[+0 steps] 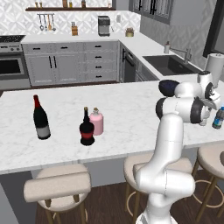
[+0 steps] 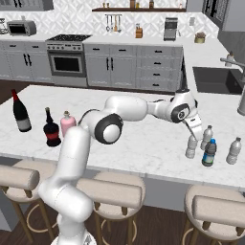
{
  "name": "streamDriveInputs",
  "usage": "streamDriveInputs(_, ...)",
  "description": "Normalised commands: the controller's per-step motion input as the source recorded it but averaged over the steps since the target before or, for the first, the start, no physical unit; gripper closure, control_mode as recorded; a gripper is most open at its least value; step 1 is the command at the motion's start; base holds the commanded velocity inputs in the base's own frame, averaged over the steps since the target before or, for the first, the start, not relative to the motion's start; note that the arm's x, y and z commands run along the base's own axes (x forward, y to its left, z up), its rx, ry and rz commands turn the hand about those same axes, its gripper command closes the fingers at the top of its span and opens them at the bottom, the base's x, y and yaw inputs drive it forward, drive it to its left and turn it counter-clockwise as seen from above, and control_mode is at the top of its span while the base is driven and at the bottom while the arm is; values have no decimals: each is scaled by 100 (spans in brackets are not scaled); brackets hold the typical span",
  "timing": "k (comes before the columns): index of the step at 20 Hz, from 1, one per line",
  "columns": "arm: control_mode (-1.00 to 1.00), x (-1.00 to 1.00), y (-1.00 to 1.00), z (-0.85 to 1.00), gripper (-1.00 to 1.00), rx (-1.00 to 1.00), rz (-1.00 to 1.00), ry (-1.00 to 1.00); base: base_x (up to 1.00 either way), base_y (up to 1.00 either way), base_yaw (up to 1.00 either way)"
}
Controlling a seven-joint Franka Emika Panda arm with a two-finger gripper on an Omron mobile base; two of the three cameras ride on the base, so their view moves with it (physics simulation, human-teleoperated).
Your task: Move the plastic bottles in the middle to the plastics group, and the glass bottles in the middle to the glass group.
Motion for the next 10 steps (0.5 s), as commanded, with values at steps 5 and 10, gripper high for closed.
streamDriveInputs(5, -100, 0, 0, 0, -100, 0, 0, 0, 0, 0, 0)
streamDriveInputs(10, -100, 0, 0, 0, -100, 0, -1, 0, 0, 0, 0)
